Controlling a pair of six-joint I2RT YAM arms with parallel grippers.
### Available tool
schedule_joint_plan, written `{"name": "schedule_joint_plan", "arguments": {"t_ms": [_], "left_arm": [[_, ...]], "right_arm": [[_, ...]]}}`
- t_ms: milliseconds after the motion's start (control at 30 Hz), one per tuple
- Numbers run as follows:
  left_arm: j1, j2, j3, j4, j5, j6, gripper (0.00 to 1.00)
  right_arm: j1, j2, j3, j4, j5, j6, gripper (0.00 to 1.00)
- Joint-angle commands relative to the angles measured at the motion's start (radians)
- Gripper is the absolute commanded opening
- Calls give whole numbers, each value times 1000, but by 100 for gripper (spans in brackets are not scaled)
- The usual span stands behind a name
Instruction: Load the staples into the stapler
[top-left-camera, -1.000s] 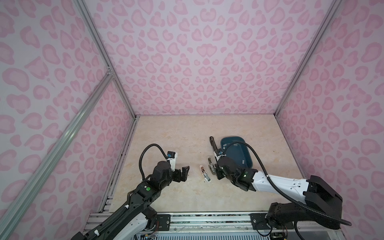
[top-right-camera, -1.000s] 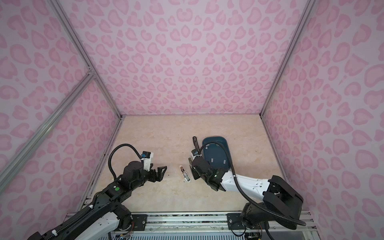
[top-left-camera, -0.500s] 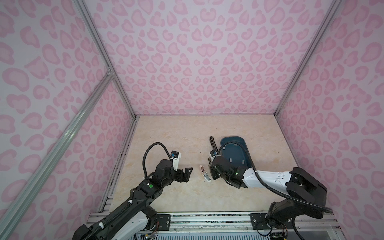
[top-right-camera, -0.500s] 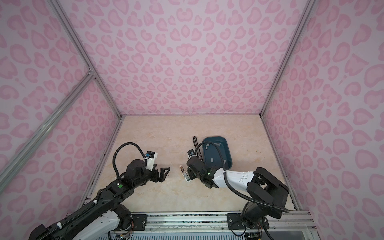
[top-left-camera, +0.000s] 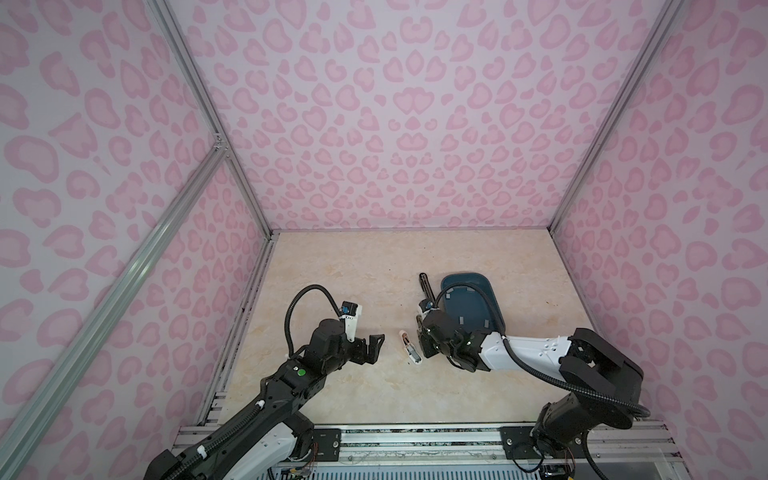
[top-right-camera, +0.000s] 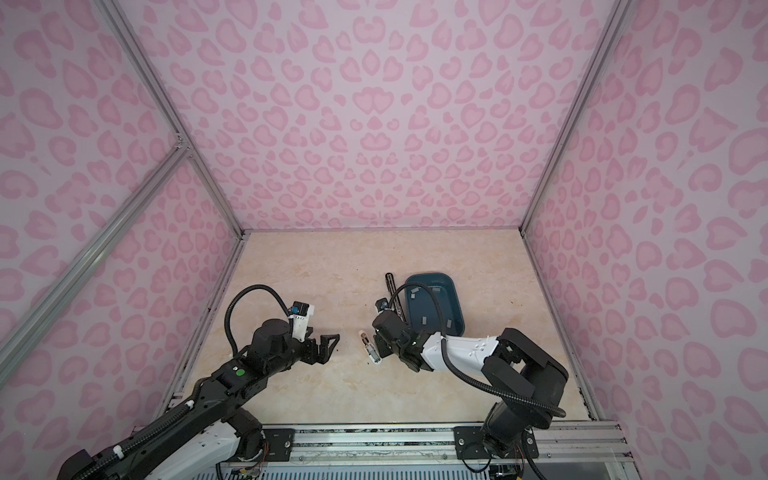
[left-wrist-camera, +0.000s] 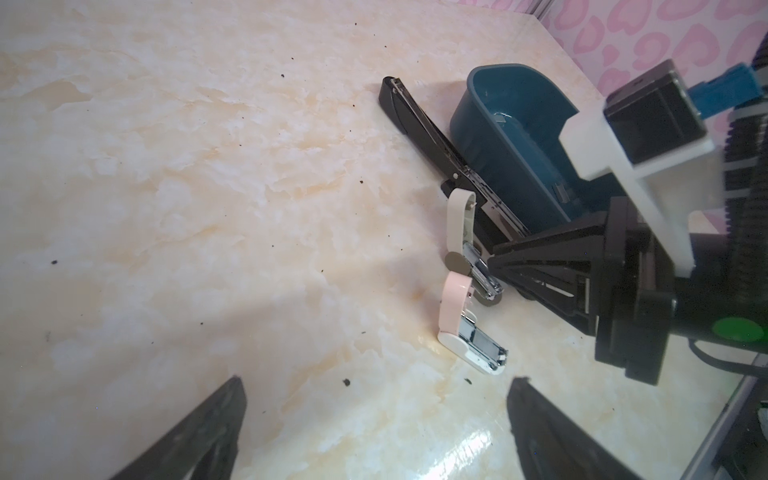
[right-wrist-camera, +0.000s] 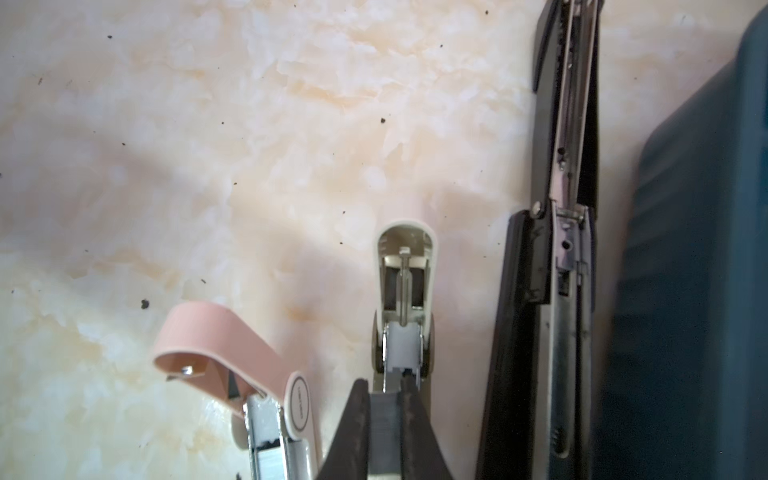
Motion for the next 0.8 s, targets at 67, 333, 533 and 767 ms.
{"name": "schedule_joint_plan", "arguments": {"t_ms": [67, 333, 533, 767], "left_arm": [[1, 5, 6, 32, -7, -1, 99], [1, 1, 5, 32, -7, -2, 99], [1, -4, 3, 32, -7, -3, 99], [1, -7, 1, 34, -9, -3, 99]], "right_arm": [[0, 22, 15, -26, 22, 14, 12], [0, 43, 27, -35, 30, 19, 12], [0, 50, 31, -40, 32, 20, 12], [0, 56, 37, -46, 40, 23, 11]]}}
